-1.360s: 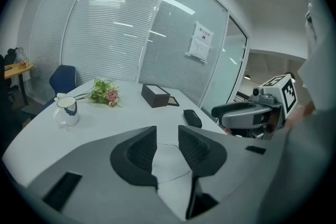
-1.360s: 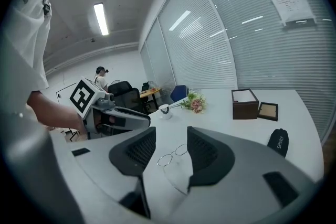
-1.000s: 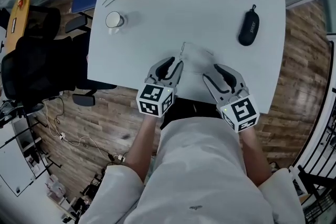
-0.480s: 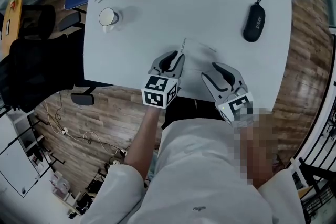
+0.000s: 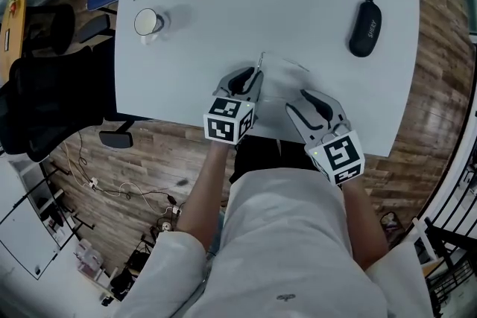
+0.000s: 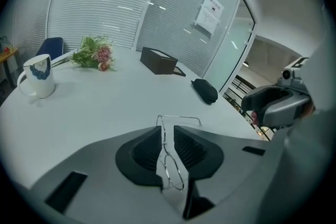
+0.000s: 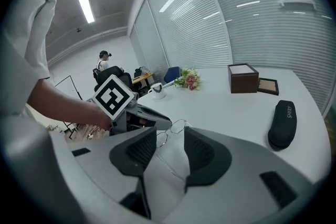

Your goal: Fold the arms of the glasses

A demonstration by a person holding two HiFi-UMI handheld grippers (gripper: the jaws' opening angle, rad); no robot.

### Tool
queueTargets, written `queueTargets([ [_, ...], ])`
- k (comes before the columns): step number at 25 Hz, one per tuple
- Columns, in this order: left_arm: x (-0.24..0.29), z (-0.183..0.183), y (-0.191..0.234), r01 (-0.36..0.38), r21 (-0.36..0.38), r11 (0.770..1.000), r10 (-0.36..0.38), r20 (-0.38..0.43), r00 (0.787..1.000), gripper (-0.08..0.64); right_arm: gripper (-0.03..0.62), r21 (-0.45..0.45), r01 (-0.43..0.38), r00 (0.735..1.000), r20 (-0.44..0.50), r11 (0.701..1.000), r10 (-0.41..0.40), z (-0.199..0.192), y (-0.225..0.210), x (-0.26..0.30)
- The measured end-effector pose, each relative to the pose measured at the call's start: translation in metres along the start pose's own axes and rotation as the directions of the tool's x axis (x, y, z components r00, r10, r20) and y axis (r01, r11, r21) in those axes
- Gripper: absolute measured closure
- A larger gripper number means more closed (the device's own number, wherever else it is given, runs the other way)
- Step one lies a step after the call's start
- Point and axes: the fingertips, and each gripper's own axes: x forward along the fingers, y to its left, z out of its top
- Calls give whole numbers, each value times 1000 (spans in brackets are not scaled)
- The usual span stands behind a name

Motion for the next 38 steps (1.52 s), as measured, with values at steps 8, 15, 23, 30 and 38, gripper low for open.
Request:
queueTargets([
  [8,12,-7,5,-9,14,1000,9,-27,1000,491,426,29,3,1000,-19,1000,-3,-9,-3,4],
  [15,16,-5,5,-18,15,1000,18,-31,999,525,426,24,9,999,-37,1000,-8,-13,-5,8],
  [23,17,-6,5,-7,-2,1000,7,-30,1000,534,428,-25,2,995,-99,1000,-4,-27,-2,17],
  [30,16,-6,5,8,-10,1000,-8,-35,999,534,433,-96,-35,984,-177,995,18,-48,6,28],
  [38,17,-5,5,28,-9,1000,-28,-40,999,534,437,-353,-63,951,-304,933,-51,-81,5,37],
])
